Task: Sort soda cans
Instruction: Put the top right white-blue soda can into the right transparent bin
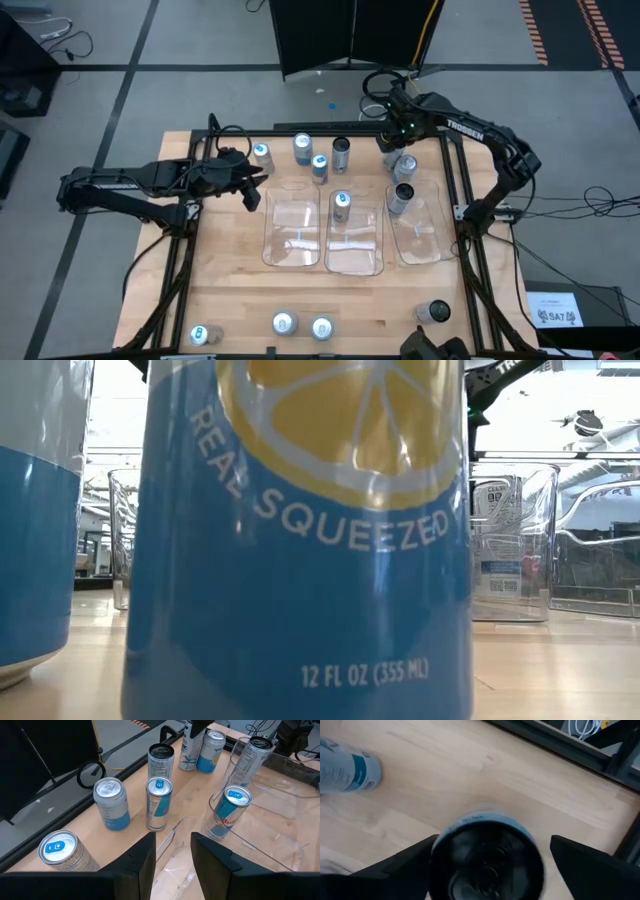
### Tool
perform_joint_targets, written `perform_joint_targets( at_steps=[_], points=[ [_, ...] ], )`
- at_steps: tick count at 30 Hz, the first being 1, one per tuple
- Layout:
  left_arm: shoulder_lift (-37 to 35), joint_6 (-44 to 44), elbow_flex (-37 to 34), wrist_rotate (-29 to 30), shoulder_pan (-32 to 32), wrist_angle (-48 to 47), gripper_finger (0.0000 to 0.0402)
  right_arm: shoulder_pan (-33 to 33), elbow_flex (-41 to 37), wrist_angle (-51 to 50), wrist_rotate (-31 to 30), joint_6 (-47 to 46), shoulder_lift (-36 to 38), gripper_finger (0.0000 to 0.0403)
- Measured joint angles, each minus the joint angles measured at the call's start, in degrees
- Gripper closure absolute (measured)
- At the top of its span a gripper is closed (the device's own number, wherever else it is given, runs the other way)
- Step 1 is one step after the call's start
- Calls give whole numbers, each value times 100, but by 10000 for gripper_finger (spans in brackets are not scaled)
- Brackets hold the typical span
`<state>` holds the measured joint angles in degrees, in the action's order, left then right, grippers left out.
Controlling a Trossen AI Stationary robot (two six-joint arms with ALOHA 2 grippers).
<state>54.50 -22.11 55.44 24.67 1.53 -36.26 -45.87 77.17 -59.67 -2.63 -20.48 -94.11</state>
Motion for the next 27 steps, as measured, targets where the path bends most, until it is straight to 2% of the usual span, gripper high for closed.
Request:
perform_joint_targets(
  at_steps=[10,14,19,27],
  points=[
    [0,2,-2,15,1,-5,269,-7,-9,76,9,21,-15,161],
    [0,2,0,19,1,-10,269,-64,125,14,48,23,119,163],
    [0,2,0,19,1,-10,269,-167,815,-165,32,45,458,163],
    [0,-2,0,17,1,-21,269,-83,2630,-1942,-40,104,1223,163]
  ],
)
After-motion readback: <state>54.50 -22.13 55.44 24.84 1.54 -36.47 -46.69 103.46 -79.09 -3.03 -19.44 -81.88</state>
